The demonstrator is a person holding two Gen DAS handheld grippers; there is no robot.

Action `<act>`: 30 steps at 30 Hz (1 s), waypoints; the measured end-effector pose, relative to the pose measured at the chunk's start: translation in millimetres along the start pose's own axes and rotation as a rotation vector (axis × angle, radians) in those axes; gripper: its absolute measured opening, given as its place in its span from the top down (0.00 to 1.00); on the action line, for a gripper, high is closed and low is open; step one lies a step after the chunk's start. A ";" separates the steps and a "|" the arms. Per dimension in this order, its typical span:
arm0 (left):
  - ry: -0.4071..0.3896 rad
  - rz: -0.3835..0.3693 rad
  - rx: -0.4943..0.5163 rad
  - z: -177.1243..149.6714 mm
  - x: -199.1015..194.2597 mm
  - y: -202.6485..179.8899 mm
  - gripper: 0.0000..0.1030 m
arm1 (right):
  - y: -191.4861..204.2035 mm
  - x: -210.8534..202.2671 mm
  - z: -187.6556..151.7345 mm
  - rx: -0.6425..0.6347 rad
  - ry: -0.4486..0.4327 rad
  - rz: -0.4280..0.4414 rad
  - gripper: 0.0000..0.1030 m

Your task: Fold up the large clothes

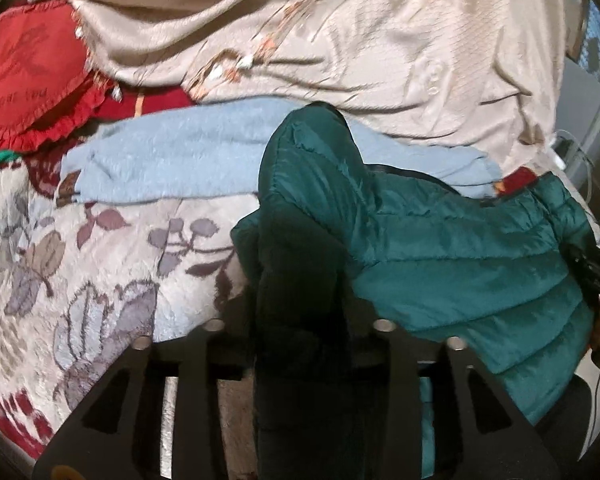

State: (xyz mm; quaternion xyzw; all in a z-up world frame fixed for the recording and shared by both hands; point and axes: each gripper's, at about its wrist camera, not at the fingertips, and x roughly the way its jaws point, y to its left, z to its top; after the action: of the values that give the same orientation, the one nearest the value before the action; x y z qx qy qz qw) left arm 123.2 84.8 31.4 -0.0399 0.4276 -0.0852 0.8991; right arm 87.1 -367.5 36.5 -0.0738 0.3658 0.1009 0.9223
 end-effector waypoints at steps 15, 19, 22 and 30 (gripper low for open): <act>-0.148 0.106 -0.199 39.6 -33.8 35.7 0.24 | -27.3 -25.3 26.8 0.219 -0.058 -0.064 0.38; -0.141 0.067 -0.112 62.4 -22.9 3.8 0.24 | -11.5 -22.0 40.1 0.220 -0.116 -0.065 0.35; -0.073 0.019 -0.008 73.5 6.8 -29.3 0.24 | 1.8 26.8 44.1 0.177 0.045 0.048 0.35; 0.075 0.103 0.049 58.7 72.3 -43.6 0.24 | 3.8 59.6 35.3 0.176 0.197 0.006 0.34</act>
State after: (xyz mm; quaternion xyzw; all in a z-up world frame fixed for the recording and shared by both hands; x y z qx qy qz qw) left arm 208.4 28.4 19.6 0.0072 0.4604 -0.0507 0.8862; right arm 152.0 -348.5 20.6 -0.0007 0.4622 0.0636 0.8845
